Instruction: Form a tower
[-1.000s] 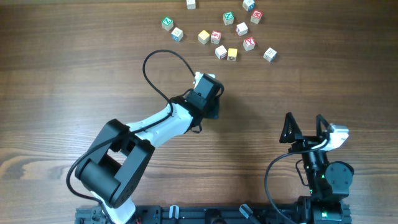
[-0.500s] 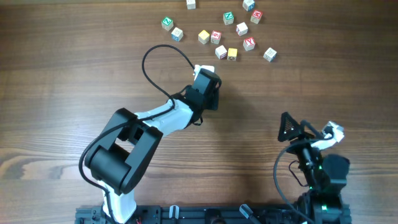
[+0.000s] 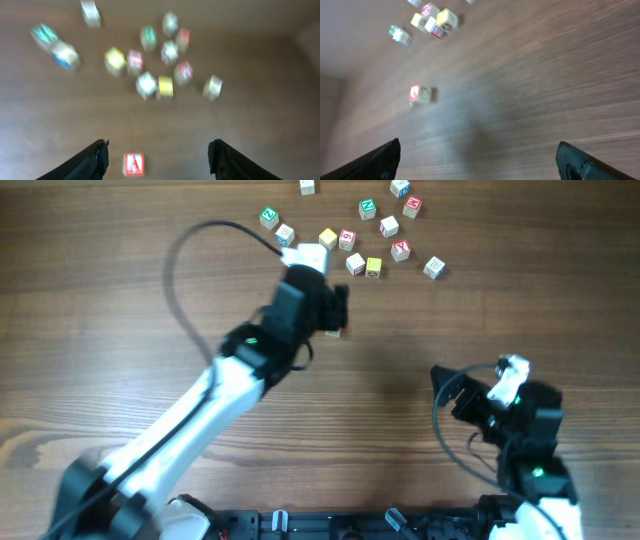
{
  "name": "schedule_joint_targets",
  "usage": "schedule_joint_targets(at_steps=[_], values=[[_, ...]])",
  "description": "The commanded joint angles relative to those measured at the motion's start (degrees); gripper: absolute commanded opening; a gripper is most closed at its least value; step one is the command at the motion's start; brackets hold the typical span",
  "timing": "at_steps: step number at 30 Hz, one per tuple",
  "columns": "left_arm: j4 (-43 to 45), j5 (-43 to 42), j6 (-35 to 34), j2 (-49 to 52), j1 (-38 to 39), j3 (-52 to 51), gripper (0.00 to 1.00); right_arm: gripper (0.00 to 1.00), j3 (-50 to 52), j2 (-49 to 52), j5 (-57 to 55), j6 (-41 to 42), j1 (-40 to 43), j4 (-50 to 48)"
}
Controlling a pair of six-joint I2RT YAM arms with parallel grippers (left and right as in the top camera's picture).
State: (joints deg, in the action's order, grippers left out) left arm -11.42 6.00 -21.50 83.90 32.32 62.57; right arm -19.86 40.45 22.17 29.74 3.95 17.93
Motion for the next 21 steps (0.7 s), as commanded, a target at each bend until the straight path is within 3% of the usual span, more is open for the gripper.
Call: schedule_joint_targets(at_steps=[1,5,7,9,12,17,21], values=[[-2.7,0.3,0.0,-7.2,-6.6,0.9,0.69,0.99,-19.7,8.6,-5.6,-11.3,0.3,12.3],[-8.3,0.2,-1.8,-13.7,-14.7,0.9,0.75,1.00,-42.4,22.5,-0.1,-11.5,0.3,26.5],[-11.8,-2.3,-3.2,-16.3,-18.3,0.9,0.78,1.00,-49.1,27.9,7.3,-11.7,0.3,25.9],[-16.4,-5.4,-3.2,-18.6,-22.1,0.9,0.81,1.00,-49.8,31.1,7.1,-9.8,0.3,21.2],[-25.6,-6.0,-3.2,-20.3,-28.4,0.9,0.87,1.00,-52.9,48.4,0.2,-9.9,-4.6,15.4],[-26.3,-6.0,-3.1,-20.2,-31.6,0.9,0.89,0.99,-69.7,70.1,-4.8,-9.8,-10.1,22.4],[-26.4,-5.9,-2.7,-20.1,-32.0,0.9,0.90,0.91,-85.3,84.8,-8.8,-8.1,-14.1,25.7]])
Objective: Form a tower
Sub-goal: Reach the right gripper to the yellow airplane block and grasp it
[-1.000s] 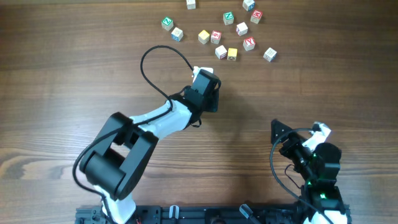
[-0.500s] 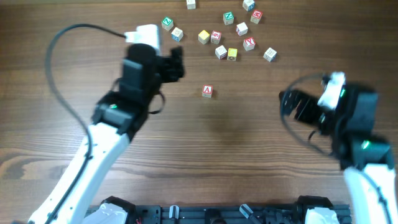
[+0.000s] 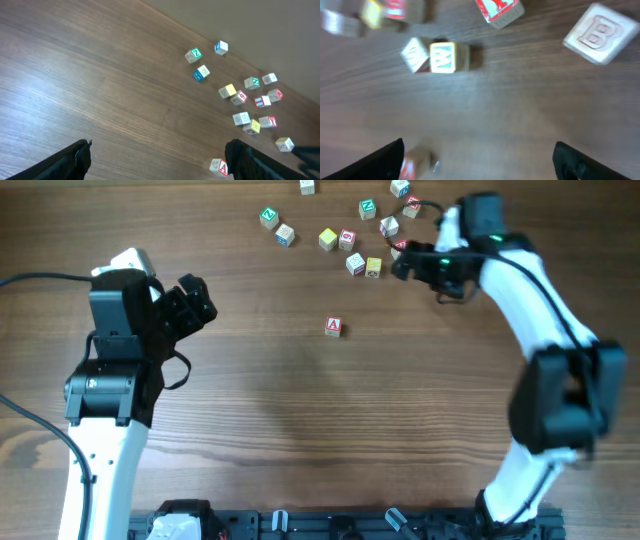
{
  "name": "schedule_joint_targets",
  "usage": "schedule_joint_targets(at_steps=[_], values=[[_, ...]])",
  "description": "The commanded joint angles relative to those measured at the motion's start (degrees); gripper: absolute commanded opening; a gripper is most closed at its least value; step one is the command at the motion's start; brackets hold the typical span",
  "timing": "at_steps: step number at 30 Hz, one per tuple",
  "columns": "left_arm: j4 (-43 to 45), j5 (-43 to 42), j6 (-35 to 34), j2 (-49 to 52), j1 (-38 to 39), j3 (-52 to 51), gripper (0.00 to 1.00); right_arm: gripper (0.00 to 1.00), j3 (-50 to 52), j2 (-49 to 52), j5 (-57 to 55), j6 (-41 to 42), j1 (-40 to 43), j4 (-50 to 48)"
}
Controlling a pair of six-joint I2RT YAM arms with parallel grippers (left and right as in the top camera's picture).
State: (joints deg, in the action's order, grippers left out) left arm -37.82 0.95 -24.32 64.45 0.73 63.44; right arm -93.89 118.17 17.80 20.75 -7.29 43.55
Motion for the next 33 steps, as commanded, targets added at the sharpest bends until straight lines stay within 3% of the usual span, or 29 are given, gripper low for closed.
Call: schedule_joint_targets(at_steps=[1,5,12,16,28,33], values=[[0.0,-0.7,0.1,-0.6,-0.4,0.0,0.91,0.91,-13.0,9.0,-5.2,0.9,-3.5,0.0],[-0.2,-0.2,0.1,0.2,-0.4,0.0,0.94,0.92,-14.4,13.8,-9.4,2.3,-5.6,-3.2],[-0.2,-0.3,0.1,4.1,-0.4,0.0,0.94,0.91,-14.4,18.7,-13.6,16.1,-6.3,-11.1],[-0.2,-0.2,0.1,6.0,-0.4,0.0,0.94,0.81,-14.4,20.3,-15.3,22.1,-7.6,-13.6],[-1.0,-0.2,0.1,6.1,-0.4,0.0,0.94,0.43,-14.8,19.3,-16.6,18.6,-7.6,-1.9],[-2.8,-0.2,0.1,6.1,-0.4,0.0,0.94,0.29,-18.7,14.3,-10.8,4.9,-5.6,3.4]])
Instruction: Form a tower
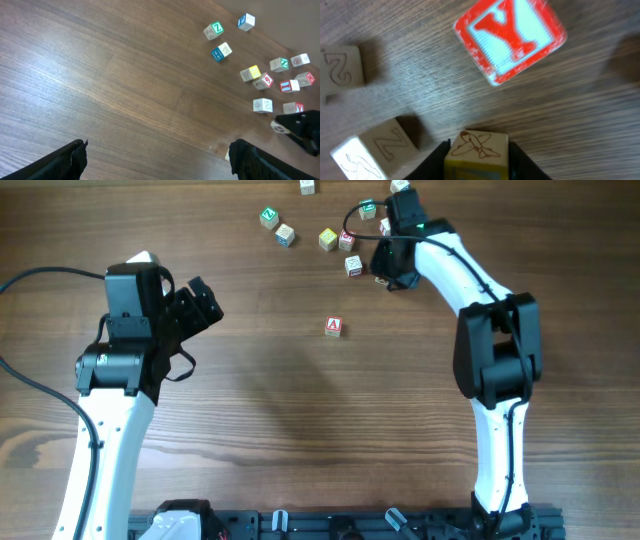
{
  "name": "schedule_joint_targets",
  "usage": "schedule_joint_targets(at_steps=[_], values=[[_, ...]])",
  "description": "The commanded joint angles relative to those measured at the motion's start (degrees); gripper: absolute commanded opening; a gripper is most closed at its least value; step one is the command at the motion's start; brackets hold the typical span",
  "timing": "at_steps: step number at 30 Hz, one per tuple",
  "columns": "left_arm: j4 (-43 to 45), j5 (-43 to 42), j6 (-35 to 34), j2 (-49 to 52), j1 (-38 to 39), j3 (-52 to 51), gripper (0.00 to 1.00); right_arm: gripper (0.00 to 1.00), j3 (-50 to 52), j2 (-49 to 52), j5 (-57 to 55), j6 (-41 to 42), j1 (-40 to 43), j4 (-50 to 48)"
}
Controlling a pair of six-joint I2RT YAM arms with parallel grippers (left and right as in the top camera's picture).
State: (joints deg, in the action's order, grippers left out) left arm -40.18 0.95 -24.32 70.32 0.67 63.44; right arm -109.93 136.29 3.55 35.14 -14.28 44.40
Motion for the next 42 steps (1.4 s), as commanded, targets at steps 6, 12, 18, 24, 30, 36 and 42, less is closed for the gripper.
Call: schedule_joint_targets(at_steps=[6,12,18,24,30,36,42], values=[[-0.4,0.7,0.2,0.2,-0.5,0.0,0.91,0.27,-3.2,-12.7,7.9,-18.6,-0.1,12.8],[0.5,10.1,0.3,0.2,-1.2,0.0,0.91,0.27,-2.9,-15.4,10.0,-13.7,-6.0,20.8],[0.5,10.1,0.3,0.2,-4.0,0.0,0.96,0.28,1.5,-14.7,1.3,-1.6,-12.8,19.5],[0.5,10.1,0.3,0.2,-4.4,0.0,0.98,0.31,6.2,-14.6,-1.9,4.1,-17.4,14.7],[0.4,10.0,0.2,0.2,-4.4,0.0,0.99,0.31,13.0,-14.5,-5.5,13.0,-18.0,8.7],[0.5,9.6,-0.1,0.2,-4.4,0.0,0.99,0.31,14.8,-13.5,-5.3,12.9,-18.0,4.8],[0.5,9.6,-0.1,0.2,-4.4,0.0,0.99,0.33,14.8,-13.4,-4.4,12.9,-18.0,4.4]])
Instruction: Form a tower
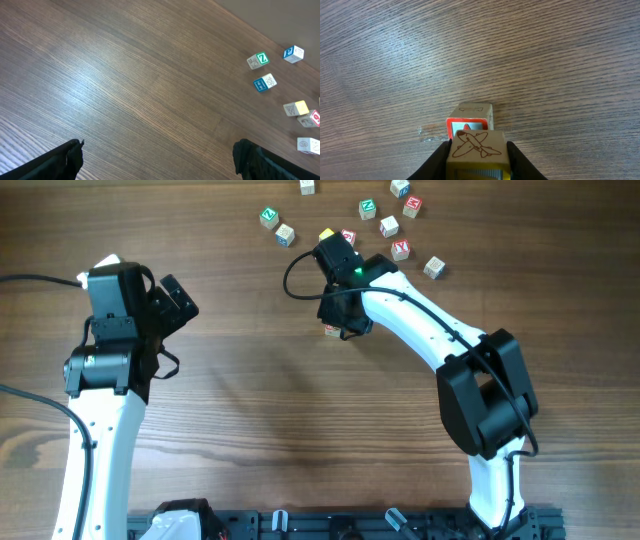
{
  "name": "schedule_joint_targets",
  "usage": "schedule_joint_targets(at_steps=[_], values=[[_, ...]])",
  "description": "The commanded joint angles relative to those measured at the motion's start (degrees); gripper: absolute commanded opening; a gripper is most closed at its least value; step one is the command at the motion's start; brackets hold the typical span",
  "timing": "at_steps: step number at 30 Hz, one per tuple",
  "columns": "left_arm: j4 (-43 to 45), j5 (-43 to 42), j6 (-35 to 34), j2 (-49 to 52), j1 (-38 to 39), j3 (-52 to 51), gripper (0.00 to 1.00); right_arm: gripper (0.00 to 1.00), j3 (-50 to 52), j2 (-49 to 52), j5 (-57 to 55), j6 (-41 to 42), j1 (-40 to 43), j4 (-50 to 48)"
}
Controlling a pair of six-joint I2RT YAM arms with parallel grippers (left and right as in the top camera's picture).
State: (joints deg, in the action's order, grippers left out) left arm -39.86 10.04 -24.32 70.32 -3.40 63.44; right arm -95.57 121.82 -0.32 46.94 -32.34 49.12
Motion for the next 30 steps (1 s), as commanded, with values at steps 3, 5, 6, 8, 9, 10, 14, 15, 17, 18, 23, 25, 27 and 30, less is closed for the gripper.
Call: schedule_joint_targets(at_steps=[3,5,6,8,9,10,14,15,17,18,23,25,27,30], values=[[0.2,0.5,-0.1,0.2,-0.3,0.0,0.99,0.35,0.5,1.1,-0.1,1.0,0.0,-0.6],[0.2,0.5,-0.1,0.2,-0.3,0.0,0.99,0.36,0.5,1.1,-0.1,1.0,0.0,-0.7],[0.2,0.5,-0.1,0.2,-0.4,0.0,0.99,0.36,0.5,1.1,-0.1,1.0,0.0,-0.8],[0.2,0.5,-0.1,0.2,-0.3,0.0,0.99,0.39,0.5,1.3,-0.1,1.0,0.0,-1.2],[0.2,0.5,-0.1,0.2,-0.3,0.0,0.99,0.39,0.5,1.4,0.2,0.9,0.0,-1.4],[0.2,0.5,-0.1,0.2,-0.4,0.0,0.99,0.39,0.5,1.4,0.3,0.7,0.0,-1.6],[0.2,0.5,-0.1,0.2,-0.3,0.0,0.99,0.40,0.5,1.4,0.9,-0.4,0.0,-1.9],[0.2,0.5,-0.1,0.2,-0.4,0.0,0.99,0.40,0.5,1.4,1.2,-0.8,0.0,-2.1],[0.2,0.5,-0.1,0.2,-0.3,0.0,0.99,0.39,0.5,1.4,1.6,-1.1,0.0,-2.2],[0.2,0.5,-0.1,0.2,-0.4,0.0,0.99,0.38,0.5,1.4,1.6,-1.1,0.0,-2.2],[0.2,0.5,-0.1,0.2,-0.4,0.0,0.99,0.35,0.5,1.4,1.6,-1.2,0.0,-2.2],[0.2,0.5,-0.1,0.2,-0.4,0.0,0.99,0.35,0.5,1.4,1.6,-1.2,0.0,-2.2],[0.2,0.5,-0.1,0.2,-0.3,0.0,0.99,0.35,0.5,1.4,1.8,-1.8,0.0,-2.2],[0.2,0.5,-0.1,0.2,-0.4,0.0,0.99,0.42,0.5,1.4,1.8,-1.9,0.0,-2.2]])
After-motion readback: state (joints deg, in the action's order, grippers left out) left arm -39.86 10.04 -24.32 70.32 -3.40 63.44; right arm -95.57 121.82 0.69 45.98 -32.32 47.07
